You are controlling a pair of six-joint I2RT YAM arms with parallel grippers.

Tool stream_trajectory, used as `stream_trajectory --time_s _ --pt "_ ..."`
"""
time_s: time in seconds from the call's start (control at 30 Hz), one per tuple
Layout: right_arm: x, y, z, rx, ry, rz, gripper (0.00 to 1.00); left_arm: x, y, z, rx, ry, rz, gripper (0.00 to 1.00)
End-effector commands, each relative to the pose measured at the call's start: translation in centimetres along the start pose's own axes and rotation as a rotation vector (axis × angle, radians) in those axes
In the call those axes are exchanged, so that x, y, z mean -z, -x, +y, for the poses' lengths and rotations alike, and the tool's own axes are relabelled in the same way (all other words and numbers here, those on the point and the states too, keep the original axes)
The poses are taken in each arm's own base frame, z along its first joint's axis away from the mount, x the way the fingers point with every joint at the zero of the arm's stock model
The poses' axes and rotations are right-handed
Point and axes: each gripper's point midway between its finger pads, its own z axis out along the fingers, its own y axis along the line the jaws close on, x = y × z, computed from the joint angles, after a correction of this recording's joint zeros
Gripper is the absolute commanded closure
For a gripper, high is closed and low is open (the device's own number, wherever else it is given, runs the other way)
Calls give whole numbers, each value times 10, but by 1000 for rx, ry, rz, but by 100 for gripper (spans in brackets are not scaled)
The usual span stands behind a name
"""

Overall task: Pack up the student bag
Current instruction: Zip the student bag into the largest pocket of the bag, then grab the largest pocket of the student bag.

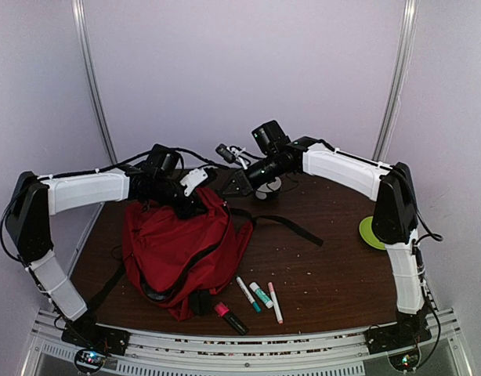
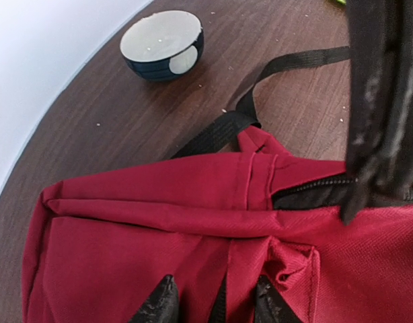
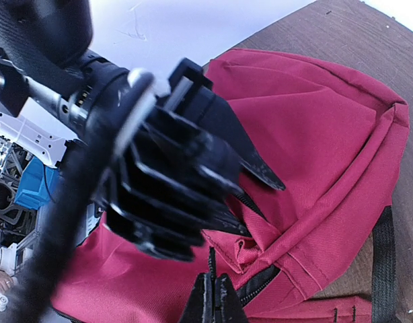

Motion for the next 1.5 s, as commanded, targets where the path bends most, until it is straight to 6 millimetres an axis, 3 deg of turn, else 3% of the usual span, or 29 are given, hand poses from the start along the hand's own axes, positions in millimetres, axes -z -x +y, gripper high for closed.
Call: stream_trajectory --time_s 0.0,0.13,0.2,0.4,0.53,0.7,0.9,1.0,1.23,1.37,1.4,1.47 --pt "4 14 -2 35 25 -54 100 -7 17 -2 -37 -47 -75 65" --pt "6 13 -5 24 26 -54 100 -19 13 7 -12 -25 -31 93" --pt "5 3 -6 0 38 -40 100 -23 12 18 17 13 -20 100" --pt "19 -20 21 -18 91 -63 100 -26 3 61 149 142 -35 100" --pt "34 -26 55 28 150 -124 100 -26 -2 81 208 186 -53 100" --pt "38 -38 92 59 243 -115 100 -32 -7 92 226 211 -31 100" --pt "32 -67 126 96 317 -44 100 -32 -10 111 246 253 -17 100" --pt "34 -81 157 138 402 -1 100 -30 -11 116 224 263 -10 100" --pt "62 -72 206 203 484 -46 100 -28 -19 117 127 252 9 100" --pt "47 -78 223 200 483 -13 100 -26 -13 129 121 283 15 100" --pt "32 -77 237 206 480 -2 100 -21 -4 138 118 307 5 100" --pt "26 -73 248 235 480 -14 100 -13 4 141 93 324 3 100"
